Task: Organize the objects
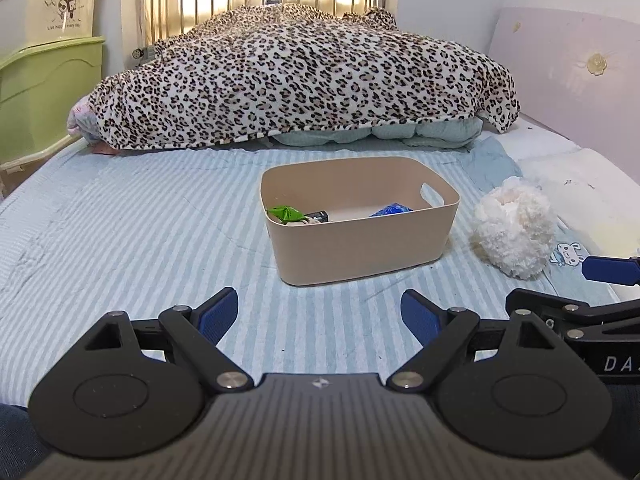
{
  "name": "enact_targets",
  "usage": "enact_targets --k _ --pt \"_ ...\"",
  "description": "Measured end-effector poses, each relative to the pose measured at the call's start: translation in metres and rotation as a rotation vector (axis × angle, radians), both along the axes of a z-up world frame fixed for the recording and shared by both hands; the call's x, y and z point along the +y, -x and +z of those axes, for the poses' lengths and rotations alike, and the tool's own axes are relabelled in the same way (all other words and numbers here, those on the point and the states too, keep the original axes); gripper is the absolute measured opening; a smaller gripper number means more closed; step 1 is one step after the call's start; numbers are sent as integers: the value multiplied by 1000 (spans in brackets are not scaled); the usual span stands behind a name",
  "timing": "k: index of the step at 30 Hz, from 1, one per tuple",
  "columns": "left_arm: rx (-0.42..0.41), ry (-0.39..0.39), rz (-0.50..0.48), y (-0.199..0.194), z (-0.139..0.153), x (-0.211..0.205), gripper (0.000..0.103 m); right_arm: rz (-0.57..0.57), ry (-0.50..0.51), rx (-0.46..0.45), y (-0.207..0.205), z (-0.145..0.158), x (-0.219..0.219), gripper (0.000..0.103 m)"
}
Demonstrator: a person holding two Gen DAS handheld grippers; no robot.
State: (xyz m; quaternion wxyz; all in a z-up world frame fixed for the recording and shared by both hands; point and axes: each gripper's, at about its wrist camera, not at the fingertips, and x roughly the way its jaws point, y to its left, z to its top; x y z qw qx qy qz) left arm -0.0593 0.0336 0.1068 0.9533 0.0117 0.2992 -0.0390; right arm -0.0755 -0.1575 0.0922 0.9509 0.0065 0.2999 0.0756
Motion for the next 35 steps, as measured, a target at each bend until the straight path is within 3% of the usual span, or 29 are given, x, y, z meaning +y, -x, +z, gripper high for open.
enact_targets --k 24,35 --pt "-7 18 5 29 6 6 89 14 -4 22 23 5 -2 101" --pt "-20 -13 8 32 7 0 89 -2 -5 22 26 7 -5 101"
